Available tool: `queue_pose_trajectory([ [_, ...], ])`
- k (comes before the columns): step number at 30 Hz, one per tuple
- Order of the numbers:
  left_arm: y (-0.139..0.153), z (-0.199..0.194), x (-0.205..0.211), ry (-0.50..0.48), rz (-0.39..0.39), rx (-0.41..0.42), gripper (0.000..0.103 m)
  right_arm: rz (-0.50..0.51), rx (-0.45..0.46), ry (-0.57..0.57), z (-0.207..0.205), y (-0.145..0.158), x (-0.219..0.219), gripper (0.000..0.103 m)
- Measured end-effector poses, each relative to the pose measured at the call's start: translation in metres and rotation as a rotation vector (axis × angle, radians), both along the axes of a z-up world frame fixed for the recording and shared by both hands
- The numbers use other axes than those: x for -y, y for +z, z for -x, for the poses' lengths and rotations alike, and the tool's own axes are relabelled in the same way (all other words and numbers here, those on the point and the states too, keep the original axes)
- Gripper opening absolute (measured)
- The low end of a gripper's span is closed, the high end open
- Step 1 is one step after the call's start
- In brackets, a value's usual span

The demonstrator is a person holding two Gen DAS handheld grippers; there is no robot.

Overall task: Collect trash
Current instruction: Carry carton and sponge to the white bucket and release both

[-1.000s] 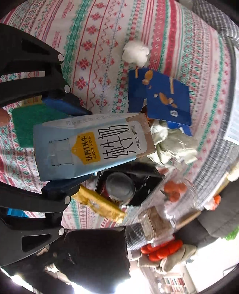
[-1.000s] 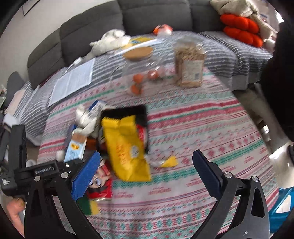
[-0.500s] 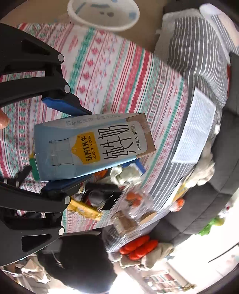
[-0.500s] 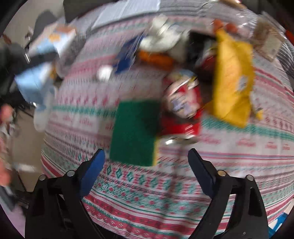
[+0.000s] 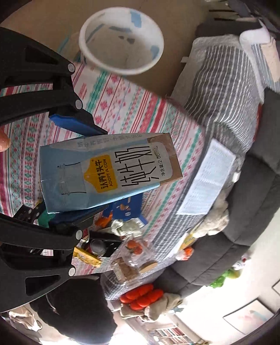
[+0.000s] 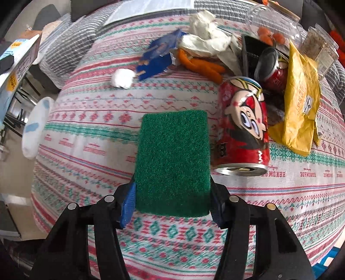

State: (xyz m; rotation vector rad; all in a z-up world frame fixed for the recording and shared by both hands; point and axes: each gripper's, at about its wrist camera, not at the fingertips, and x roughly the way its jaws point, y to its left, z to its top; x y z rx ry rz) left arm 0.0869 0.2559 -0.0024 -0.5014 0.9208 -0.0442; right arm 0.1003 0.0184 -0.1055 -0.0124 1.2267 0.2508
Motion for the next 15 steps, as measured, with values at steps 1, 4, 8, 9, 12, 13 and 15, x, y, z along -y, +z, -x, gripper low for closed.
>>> queue_pose_trajectory([
  [1, 0.003, 0.003, -0.007, 0.015, -0.006, 0.01, 0.059, -0.009, 0.015, 0.01, 0.004, 0.005, -0.003, 0.053],
  [4, 0.011, 0.013, -0.032, 0.072, -0.015, 0.044, 0.059, -0.034, 0.078, 0.045, 0.022, 0.024, -0.016, 0.053],
  [8, 0.026, 0.028, -0.072, 0.174, -0.048, 0.098, 0.059, -0.081, 0.16, 0.122, 0.025, 0.046, -0.059, 0.054],
  [9, 0.03, 0.034, -0.084, 0.218, -0.075, 0.115, 0.059, -0.092, 0.175, 0.135, 0.024, 0.05, -0.069, 0.054],
  [12, 0.038, 0.051, -0.116, 0.327, -0.125, 0.149, 0.059, -0.163, 0.223, 0.179, 0.021, 0.063, -0.111, 0.054],
  [13, 0.039, 0.055, -0.125, 0.354, -0.129, 0.154, 0.059, -0.18, 0.232, 0.194, 0.019, 0.065, -0.124, 0.054],
  [15, 0.041, 0.065, -0.145, 0.416, -0.138, 0.162, 0.059, -0.208, 0.247, 0.236, 0.014, 0.069, -0.153, 0.054],
])
